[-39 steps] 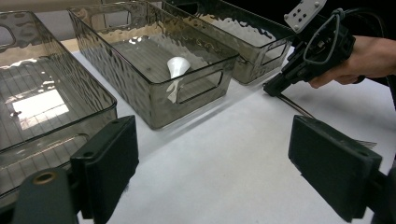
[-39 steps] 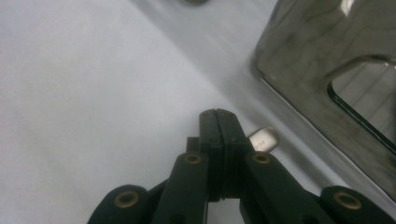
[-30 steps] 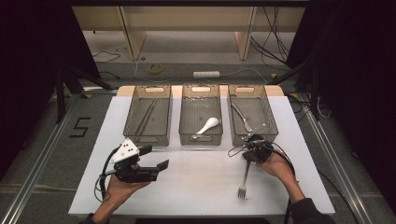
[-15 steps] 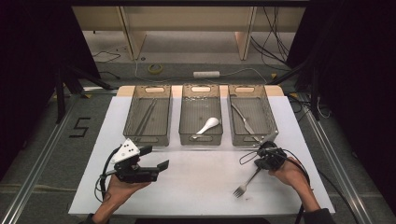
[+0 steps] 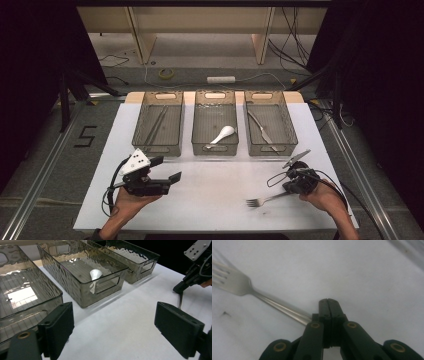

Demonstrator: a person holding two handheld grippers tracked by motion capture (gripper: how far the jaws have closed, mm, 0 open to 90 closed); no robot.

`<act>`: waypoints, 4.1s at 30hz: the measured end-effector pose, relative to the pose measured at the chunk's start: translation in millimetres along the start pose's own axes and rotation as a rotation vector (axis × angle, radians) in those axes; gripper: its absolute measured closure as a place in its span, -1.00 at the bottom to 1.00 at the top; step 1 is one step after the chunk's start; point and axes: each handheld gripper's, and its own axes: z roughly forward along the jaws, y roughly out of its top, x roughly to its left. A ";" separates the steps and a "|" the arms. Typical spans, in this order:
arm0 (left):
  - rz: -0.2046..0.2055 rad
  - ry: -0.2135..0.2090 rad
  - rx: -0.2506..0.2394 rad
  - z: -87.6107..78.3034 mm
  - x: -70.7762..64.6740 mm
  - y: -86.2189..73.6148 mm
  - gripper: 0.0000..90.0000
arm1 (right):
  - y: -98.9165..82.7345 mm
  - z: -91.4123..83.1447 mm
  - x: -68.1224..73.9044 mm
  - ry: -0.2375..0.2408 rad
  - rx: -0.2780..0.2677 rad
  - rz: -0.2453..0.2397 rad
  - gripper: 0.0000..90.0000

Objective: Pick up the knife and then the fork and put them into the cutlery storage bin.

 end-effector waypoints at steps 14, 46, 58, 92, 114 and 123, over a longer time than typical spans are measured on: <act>0.002 -0.001 0.002 1.0 -0.8 -0.2 -0.65 | -7.9 -16.7 13.6 0.019 0.001 -0.065 0.71; 0.007 -0.002 0.000 0.5 -1.3 0.2 -0.65 | 3.8 -1.5 43.4 0.026 0.116 -0.234 0.48; 0.009 -0.001 0.001 1.0 -2.0 0.0 -0.65 | 5.1 -0.6 48.6 0.043 0.141 -0.270 0.81; -0.006 -0.006 -0.016 -0.5 0.0 0.6 -0.65 | 16.3 -30.0 44.1 0.072 -0.047 -0.240 0.87; -0.015 0.001 -0.032 -1.9 1.2 0.9 -0.65 | 51.4 -45.3 8.8 0.132 -0.238 -0.098 0.87; -0.010 0.003 -0.042 -2.4 1.3 1.0 -0.65 | 76.6 -51.8 -5.1 0.137 -0.287 -0.067 0.87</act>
